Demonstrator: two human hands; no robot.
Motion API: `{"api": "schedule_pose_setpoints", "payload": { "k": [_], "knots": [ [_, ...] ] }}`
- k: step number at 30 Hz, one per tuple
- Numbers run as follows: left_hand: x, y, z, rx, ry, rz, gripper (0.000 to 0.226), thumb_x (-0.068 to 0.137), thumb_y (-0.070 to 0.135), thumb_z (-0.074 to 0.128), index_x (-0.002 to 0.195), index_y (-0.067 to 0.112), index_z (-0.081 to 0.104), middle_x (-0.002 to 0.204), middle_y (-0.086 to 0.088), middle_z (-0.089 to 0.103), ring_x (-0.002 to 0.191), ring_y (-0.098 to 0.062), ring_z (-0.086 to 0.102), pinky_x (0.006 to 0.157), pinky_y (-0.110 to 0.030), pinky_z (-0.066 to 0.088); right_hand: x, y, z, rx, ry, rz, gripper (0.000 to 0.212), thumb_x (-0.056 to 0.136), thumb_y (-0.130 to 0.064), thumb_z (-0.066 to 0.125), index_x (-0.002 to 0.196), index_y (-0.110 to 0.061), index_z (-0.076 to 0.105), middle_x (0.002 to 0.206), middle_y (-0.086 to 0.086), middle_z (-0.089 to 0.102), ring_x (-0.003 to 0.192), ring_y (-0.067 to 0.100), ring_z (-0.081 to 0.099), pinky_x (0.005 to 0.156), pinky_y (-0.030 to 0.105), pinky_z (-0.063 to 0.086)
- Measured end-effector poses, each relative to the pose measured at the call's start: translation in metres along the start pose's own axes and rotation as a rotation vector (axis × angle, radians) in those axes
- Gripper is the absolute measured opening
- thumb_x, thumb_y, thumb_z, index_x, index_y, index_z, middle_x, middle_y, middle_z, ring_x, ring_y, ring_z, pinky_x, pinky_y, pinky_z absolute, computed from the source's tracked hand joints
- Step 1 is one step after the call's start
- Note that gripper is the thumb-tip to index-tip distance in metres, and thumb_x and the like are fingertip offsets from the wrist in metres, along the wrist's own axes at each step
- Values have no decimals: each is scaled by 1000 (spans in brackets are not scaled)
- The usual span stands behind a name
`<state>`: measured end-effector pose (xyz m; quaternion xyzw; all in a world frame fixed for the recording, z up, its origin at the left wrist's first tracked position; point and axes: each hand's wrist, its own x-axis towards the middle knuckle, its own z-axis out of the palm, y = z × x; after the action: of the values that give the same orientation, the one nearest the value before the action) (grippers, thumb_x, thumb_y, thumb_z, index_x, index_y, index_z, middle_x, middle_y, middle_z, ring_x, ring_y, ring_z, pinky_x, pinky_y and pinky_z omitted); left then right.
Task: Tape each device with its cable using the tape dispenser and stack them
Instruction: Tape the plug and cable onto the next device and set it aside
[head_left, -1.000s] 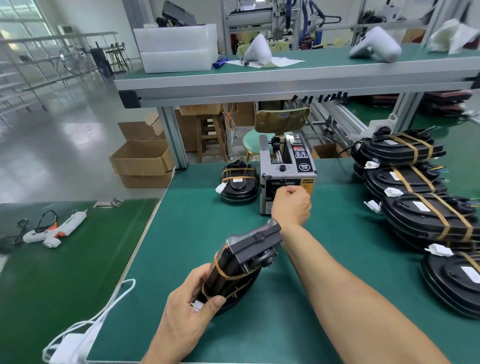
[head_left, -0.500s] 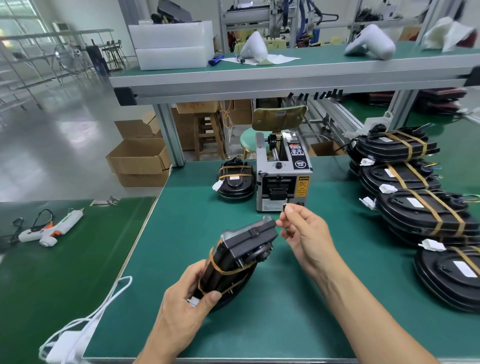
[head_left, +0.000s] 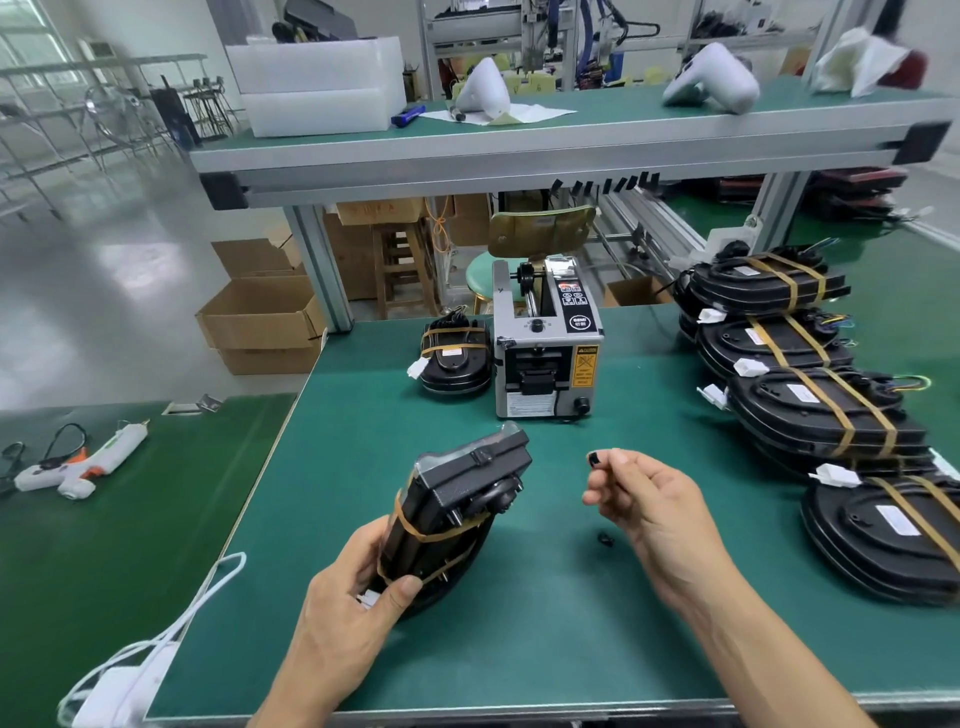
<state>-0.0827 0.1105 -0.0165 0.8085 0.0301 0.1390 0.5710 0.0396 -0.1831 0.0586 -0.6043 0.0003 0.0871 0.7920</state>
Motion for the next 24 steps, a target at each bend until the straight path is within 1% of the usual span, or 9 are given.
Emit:
{"api": "schedule_pose_setpoints", "payload": {
  "k": [3, 6, 8, 10, 12, 15, 20, 22, 24],
  "knots": [
    [0, 0, 0, -3, -1, -6, 67, 87, 74, 75, 144, 44, 59, 134, 8, 75, 123, -13, 72, 101, -21, 54, -6, 0, 2, -1, -5, 0, 27, 104, -28, 57, 92, -12, 76, 82, 8, 69, 71, 18, 66, 78, 36, 46],
    [0, 1, 0, -4, -4, -1, 66, 87, 74, 75, 144, 44, 59, 135, 8, 75, 124, -12, 71, 103, -20, 53, -12, -4, 9, 31, -27, -4, 28, 91, -40, 65, 88, -15, 77, 82, 9, 70, 71, 18, 66, 78, 35, 47],
    [0, 2, 1, -14, -1, -2, 66, 87, 73, 76, 144, 45, 60, 135, 8, 75, 125, -12, 71, 104, -19, 52, -15, -9, 14, 37, -30, -33, 26, 83, -42, 71, 85, -17, 78, 81, 7, 70, 71, 18, 66, 77, 35, 47],
    [0, 4, 1, -19, 3, 0, 66, 86, 74, 76, 143, 45, 61, 135, 8, 75, 125, -12, 71, 104, -19, 52, -17, -13, 18, 39, -29, -66, 18, 79, -38, 76, 82, -20, 79, 79, 5, 69, 71, 16, 66, 76, 33, 47],
    [0, 6, 2, -18, 7, 3, 66, 85, 75, 76, 142, 46, 61, 134, 8, 75, 124, -12, 72, 104, -19, 52, -16, -18, 22, 38, -33, -86, 4, 85, -24, 78, 82, -24, 80, 78, 3, 70, 71, 15, 67, 76, 32, 48],
    [0, 7, 1, -8, 14, 13, 65, 85, 77, 75, 141, 48, 61, 134, 9, 75, 124, -11, 72, 102, -20, 54, -15, -23, 28, 10, -28, -132, 20, 92, -10, 74, 81, -26, 80, 76, 2, 70, 72, 15, 68, 76, 31, 49],
    [-1, 5, 1, -14, 11, 16, 64, 85, 76, 75, 141, 48, 61, 134, 9, 75, 124, -13, 72, 99, -23, 55, -18, -30, 35, 34, -56, -132, 23, 92, -9, 74, 79, -27, 79, 74, 4, 70, 74, 15, 66, 78, 33, 50],
    [0, 6, 2, -20, 9, 17, 62, 86, 74, 75, 141, 49, 61, 134, 9, 75, 125, -12, 71, 100, -21, 55, -19, -32, 38, 38, -77, -125, 20, 90, -11, 77, 78, -26, 78, 74, 4, 70, 74, 15, 66, 78, 33, 49],
    [0, 6, 2, -21, 5, 19, 60, 87, 73, 75, 141, 49, 61, 134, 9, 75, 125, -11, 71, 100, -18, 53, -22, -35, 44, 34, -102, -115, 10, 84, -19, 78, 77, -27, 77, 73, 4, 70, 74, 15, 65, 77, 31, 50]
  ]
}}
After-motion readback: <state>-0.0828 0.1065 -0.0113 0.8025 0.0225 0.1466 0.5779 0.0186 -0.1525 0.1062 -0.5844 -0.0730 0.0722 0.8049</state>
